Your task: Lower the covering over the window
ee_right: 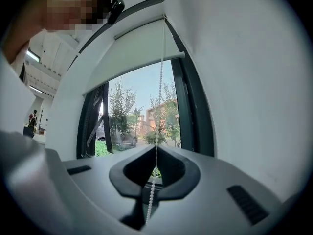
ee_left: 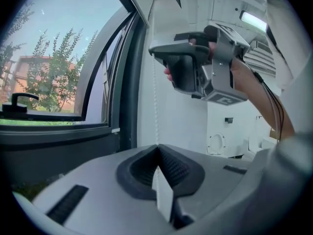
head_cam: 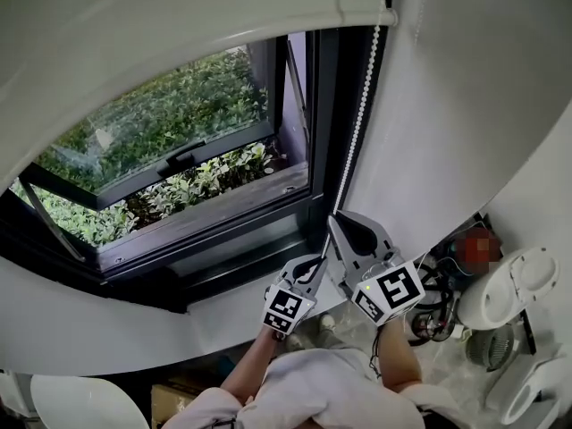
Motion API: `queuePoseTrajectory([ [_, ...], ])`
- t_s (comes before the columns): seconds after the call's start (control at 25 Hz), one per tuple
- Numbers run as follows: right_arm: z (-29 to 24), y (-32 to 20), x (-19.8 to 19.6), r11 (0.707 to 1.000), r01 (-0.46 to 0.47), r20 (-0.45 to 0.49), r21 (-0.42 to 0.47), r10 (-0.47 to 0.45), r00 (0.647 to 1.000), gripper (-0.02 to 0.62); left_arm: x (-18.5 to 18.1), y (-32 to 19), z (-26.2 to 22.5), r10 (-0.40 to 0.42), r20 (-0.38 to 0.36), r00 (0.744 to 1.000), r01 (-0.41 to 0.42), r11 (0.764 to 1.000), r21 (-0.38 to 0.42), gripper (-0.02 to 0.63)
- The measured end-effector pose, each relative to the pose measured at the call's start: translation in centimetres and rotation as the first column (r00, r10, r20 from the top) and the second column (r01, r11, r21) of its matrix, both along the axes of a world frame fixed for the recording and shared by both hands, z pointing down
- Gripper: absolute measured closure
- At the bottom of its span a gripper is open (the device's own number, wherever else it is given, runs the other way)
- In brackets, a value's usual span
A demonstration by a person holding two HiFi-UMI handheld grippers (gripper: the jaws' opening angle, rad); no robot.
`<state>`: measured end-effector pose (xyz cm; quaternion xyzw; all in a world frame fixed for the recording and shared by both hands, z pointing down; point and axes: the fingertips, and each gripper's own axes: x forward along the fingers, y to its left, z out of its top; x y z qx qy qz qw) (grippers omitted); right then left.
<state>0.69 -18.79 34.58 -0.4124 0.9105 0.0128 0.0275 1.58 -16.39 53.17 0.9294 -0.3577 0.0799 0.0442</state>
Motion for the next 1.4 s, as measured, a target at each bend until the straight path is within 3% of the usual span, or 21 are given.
queuePoseTrajectory([
  [0.28,3.2,-0.5,-0.1,0.999,-0.011,0.022,-0.048,0.012,1.000,0.594,0.0,-0.4,3.2,-0.007,0.031,0.999,0.008,0.999,-0.038,0.592],
  [0.76,9.1,-0.4,-0.7,0.988,-0.030,-0.025,-0.155,0.026,0.999,0.594,-0.2,0.4,8.9,-0.001,0.071,0.997,0.010,0.992,-0.128,0.592],
  [1.4,18.0,0.8,-0.7,0.947,-0.037,-0.083,-0.320,0.011,0.997,0.594,-0.2,2.7,17.6,0.028,0.140,0.990,0.010,0.965,-0.264,0.592],
])
